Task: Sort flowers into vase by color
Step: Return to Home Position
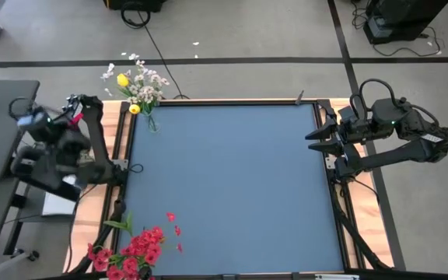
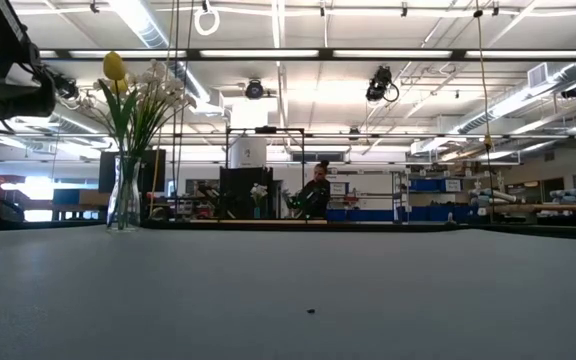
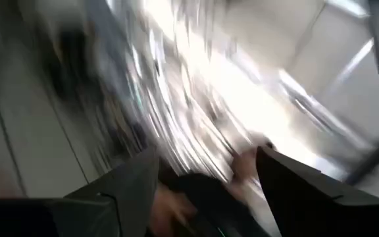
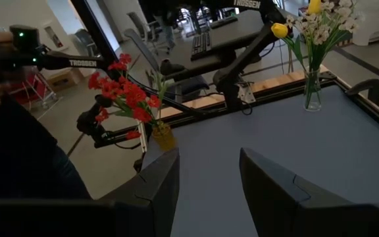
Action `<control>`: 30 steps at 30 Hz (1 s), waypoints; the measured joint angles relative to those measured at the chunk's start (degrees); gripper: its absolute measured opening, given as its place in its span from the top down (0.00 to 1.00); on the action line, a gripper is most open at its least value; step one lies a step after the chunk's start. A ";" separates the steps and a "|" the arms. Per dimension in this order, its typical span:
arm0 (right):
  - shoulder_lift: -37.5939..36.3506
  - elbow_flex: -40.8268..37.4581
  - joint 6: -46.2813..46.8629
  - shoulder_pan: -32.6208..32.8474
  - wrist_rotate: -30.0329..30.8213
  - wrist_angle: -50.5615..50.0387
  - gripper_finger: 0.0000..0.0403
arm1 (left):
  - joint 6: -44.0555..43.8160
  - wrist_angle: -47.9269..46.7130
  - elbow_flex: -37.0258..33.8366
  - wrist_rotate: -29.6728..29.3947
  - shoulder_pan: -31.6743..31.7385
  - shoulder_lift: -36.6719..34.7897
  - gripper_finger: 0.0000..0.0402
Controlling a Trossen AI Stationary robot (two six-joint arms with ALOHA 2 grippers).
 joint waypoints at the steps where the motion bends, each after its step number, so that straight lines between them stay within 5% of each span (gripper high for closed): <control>1: 0.00 0.00 0.00 0.02 -0.01 0.00 0.58 | 8.11 3.63 0.00 -4.15 0.29 0.28 0.35; 6: 0.00 0.02 0.01 0.00 0.01 0.02 0.58 | 48.92 20.13 0.00 -18.85 1.57 1.79 0.35; 12: 0.00 0.01 0.01 0.01 0.01 0.00 0.58 | 79.48 15.57 0.00 -36.68 1.66 1.81 0.35; 18: 0.00 0.01 0.00 0.01 0.01 0.00 0.58 | 80.33 7.21 -0.02 -37.31 1.66 2.75 0.36; 25: 0.00 0.02 -0.01 0.02 0.01 0.00 0.58 | 69.85 -3.88 -0.02 -31.58 4.22 7.84 0.46; 30: 0.00 0.02 -0.01 0.00 0.00 0.00 0.58 | 65.17 -4.10 -0.04 -18.90 15.31 12.34 0.48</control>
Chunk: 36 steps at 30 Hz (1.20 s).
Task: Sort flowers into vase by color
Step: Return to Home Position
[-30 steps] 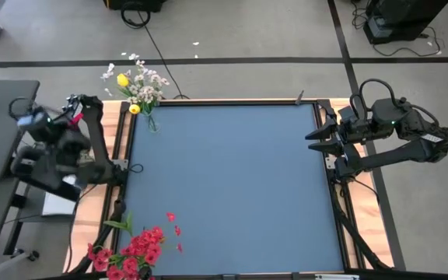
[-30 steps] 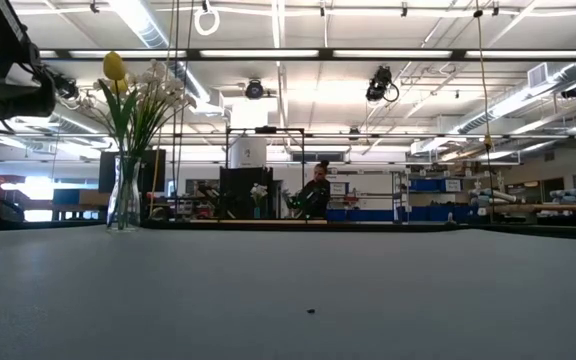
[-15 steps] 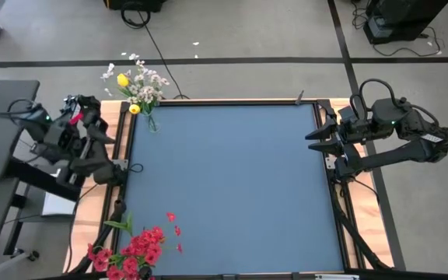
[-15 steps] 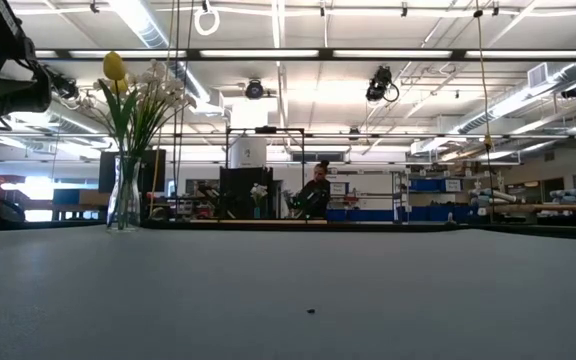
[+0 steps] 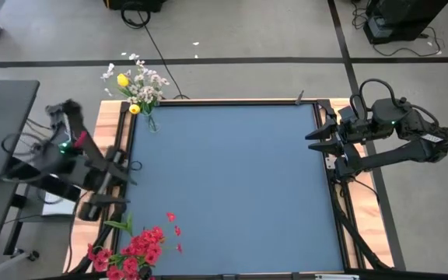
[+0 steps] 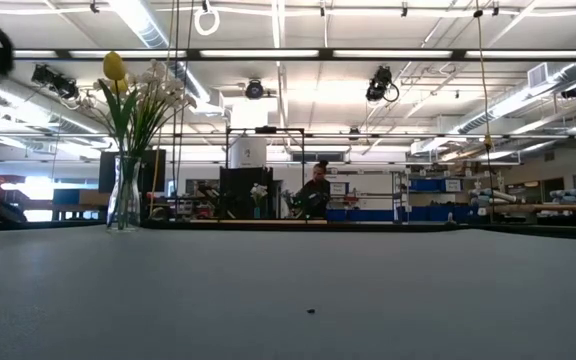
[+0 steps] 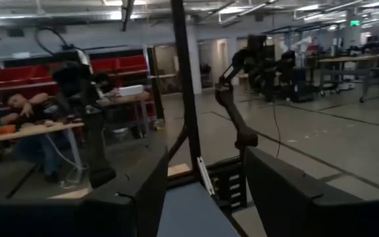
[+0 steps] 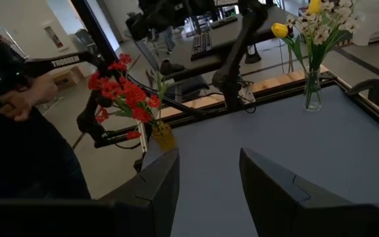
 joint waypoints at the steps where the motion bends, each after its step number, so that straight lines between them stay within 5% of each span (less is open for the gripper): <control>1: 0.00 0.00 0.00 0.02 0.01 0.00 0.58 | -1.14 0.10 0.02 3.92 3.55 1.27 0.48; 8: 0.00 0.00 0.00 0.01 0.00 0.02 0.58 | -10.44 5.03 -0.08 31.89 31.47 9.17 0.48; 11: 0.00 0.00 0.00 0.00 -0.01 0.01 0.58 | -11.24 6.84 -0.02 37.23 40.31 10.25 0.49; 18: 0.00 0.00 0.02 0.00 0.00 0.00 0.58 | -10.91 0.06 -0.02 39.17 50.97 6.44 0.57; 28: 0.00 -0.02 -0.26 0.00 0.01 0.02 0.58 | -10.93 -24.76 0.02 35.40 59.82 -1.76 0.86; 32: 0.25 0.00 -13.92 0.02 4.33 5.91 0.58 | -16.63 -29.85 -0.98 36.40 60.12 -0.93 0.98; 36: 1.05 0.03 -21.38 0.00 8.80 16.41 0.58 | -15.65 -24.60 -2.49 36.59 59.39 0.24 0.99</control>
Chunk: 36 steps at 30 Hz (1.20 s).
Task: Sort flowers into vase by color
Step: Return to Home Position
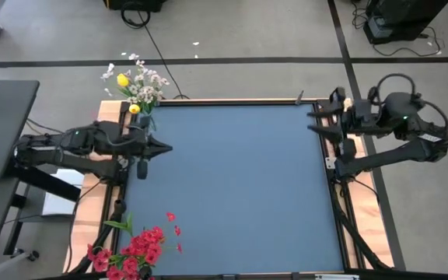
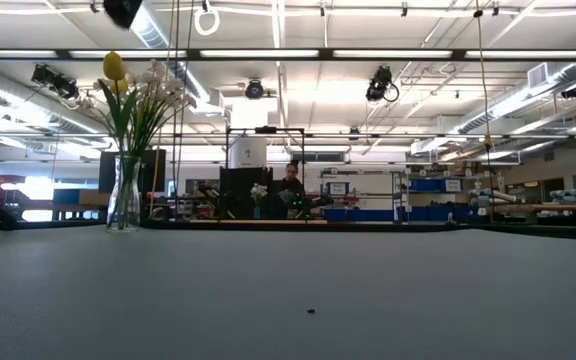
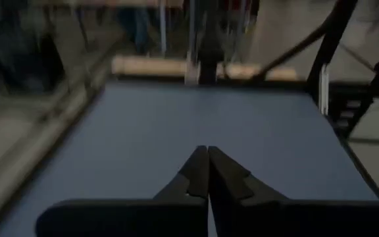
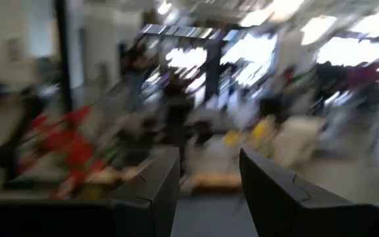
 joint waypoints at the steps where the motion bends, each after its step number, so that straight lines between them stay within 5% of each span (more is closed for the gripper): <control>1: 0.24 0.01 -1.84 0.00 2.12 2.76 0.58 | 2.02 2.59 -0.14 -0.02 -0.11 0.21 0.99; 8: -1.69 -7.97 1.32 -0.09 9.44 -2.48 0.58 | 5.51 13.65 -10.93 -1.07 -0.20 -1.50 0.99; 13: -7.43 -26.67 6.00 -0.24 9.78 15.52 0.58 | 4.96 28.76 -22.68 -1.15 -0.19 -4.02 1.00; 21: -21.30 -50.22 13.11 -0.76 13.00 33.23 0.58 | 3.18 32.60 -30.14 -4.72 -0.19 -10.13 1.00; 36: -32.67 -62.40 17.02 -0.76 13.72 31.67 0.58 | 0.94 39.72 -42.97 -4.31 -0.10 -17.74 1.00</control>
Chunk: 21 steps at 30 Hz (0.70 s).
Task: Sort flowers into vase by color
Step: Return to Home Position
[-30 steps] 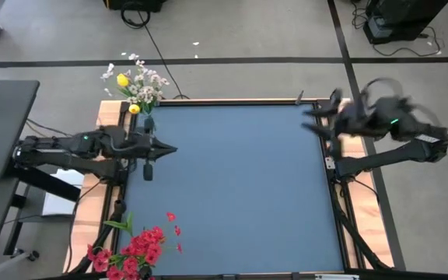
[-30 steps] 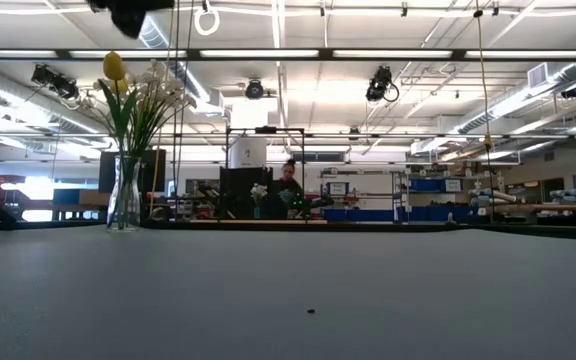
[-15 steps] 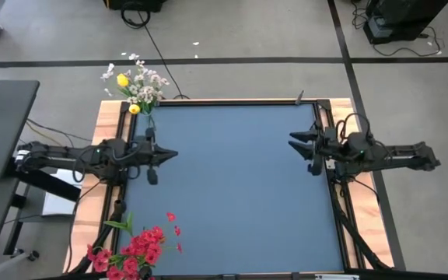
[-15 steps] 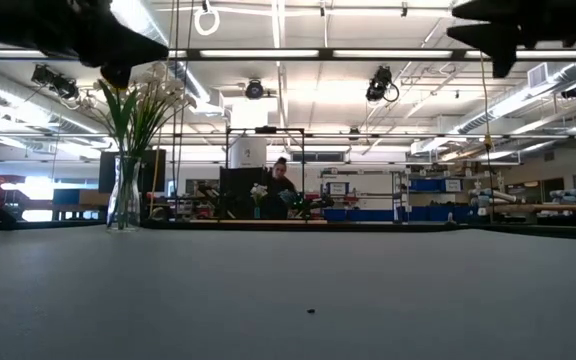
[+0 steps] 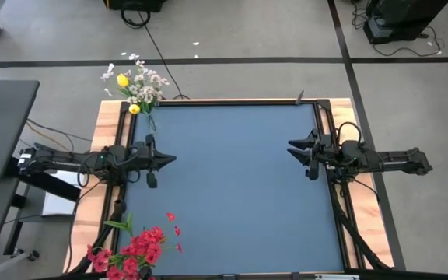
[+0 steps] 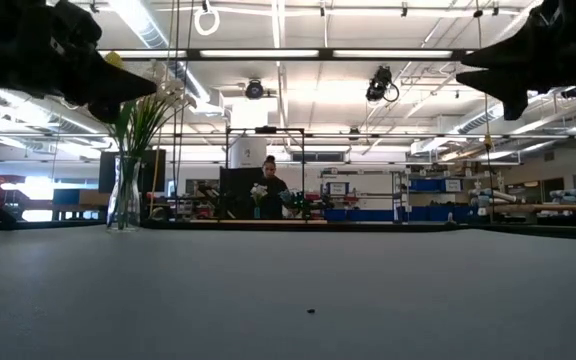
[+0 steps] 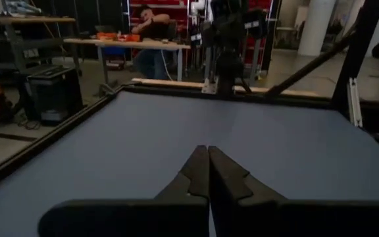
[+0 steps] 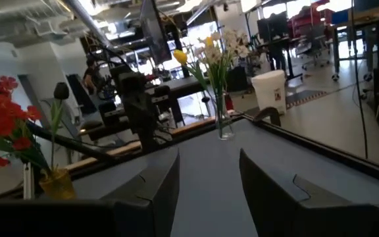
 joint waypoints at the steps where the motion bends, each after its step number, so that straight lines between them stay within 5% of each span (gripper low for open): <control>1: -0.41 -0.43 0.02 0.00 0.04 -0.04 0.58 | 0.03 -0.57 -0.32 -0.01 0.00 -1.18 1.00; 11: -6.48 -4.79 1.32 0.00 1.10 -0.47 0.58 | -0.96 -7.16 -2.97 -1.27 0.00 -14.01 1.00; 21: -8.55 -6.94 0.78 0.00 0.86 -2.02 0.58 | 3.10 -13.92 -3.00 -0.20 -0.02 -16.39 1.00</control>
